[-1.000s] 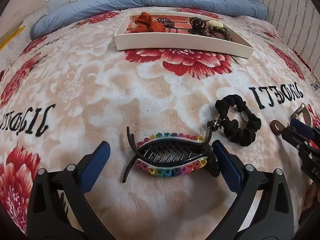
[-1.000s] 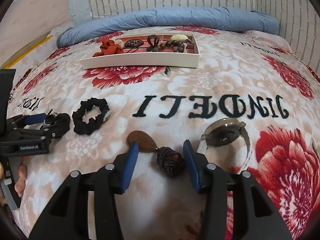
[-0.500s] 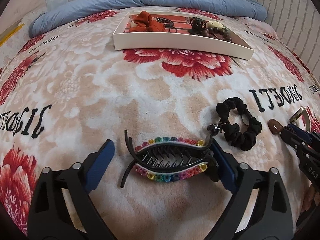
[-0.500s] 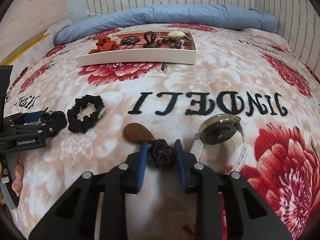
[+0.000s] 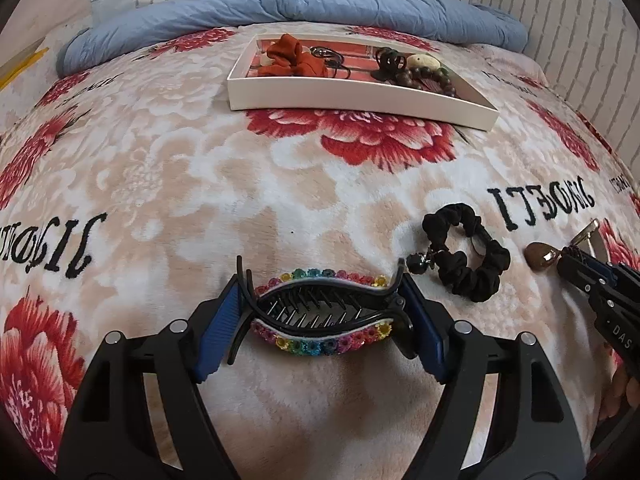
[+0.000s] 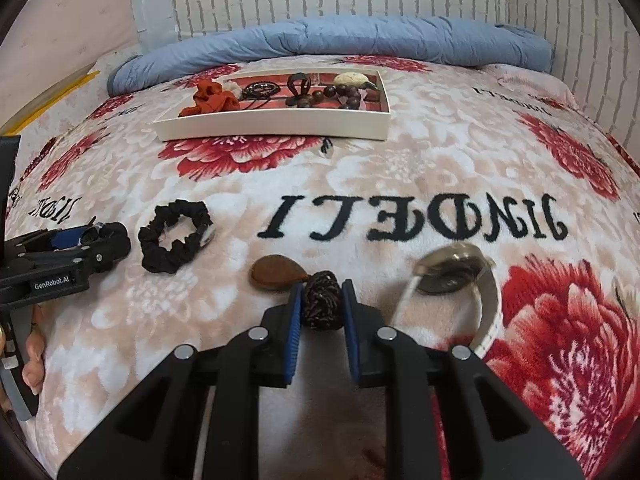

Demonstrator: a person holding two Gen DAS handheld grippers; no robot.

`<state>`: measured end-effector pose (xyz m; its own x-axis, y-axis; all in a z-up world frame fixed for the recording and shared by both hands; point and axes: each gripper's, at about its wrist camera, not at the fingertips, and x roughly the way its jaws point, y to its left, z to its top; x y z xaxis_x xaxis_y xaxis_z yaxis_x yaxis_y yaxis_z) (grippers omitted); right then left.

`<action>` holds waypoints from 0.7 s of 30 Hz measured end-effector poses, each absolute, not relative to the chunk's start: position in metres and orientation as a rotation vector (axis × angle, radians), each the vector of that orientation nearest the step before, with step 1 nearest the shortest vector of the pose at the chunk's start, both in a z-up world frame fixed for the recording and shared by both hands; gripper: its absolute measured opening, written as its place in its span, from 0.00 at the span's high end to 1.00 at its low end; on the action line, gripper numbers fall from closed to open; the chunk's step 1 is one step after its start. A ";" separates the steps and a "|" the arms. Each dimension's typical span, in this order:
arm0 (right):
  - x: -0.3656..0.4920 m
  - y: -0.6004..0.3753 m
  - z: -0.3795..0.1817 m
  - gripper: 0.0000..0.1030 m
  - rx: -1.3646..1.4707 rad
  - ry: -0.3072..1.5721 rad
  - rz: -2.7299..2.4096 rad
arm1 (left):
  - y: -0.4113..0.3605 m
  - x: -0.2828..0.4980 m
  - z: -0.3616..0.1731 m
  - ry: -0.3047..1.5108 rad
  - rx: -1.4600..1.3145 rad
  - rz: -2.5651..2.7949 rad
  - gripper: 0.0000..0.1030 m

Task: Organize jewelry
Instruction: 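Grasp the rainbow claw clip with the left tool while the right tool grasps the brown pendant, then carry the claw clip and pendant over the tray with both tools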

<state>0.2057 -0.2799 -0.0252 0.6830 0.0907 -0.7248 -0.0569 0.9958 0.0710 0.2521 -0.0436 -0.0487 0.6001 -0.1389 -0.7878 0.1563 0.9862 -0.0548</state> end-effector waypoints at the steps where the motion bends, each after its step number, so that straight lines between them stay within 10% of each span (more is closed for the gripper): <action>1: 0.206 -0.279 -0.024 0.81 0.037 0.812 0.082 | -0.043 0.251 -0.047 0.906 0.025 -0.169 0.28; 21: 0.245 -0.275 0.033 0.81 -0.004 0.709 0.061 | -0.001 0.270 -0.014 0.826 0.010 -0.069 0.28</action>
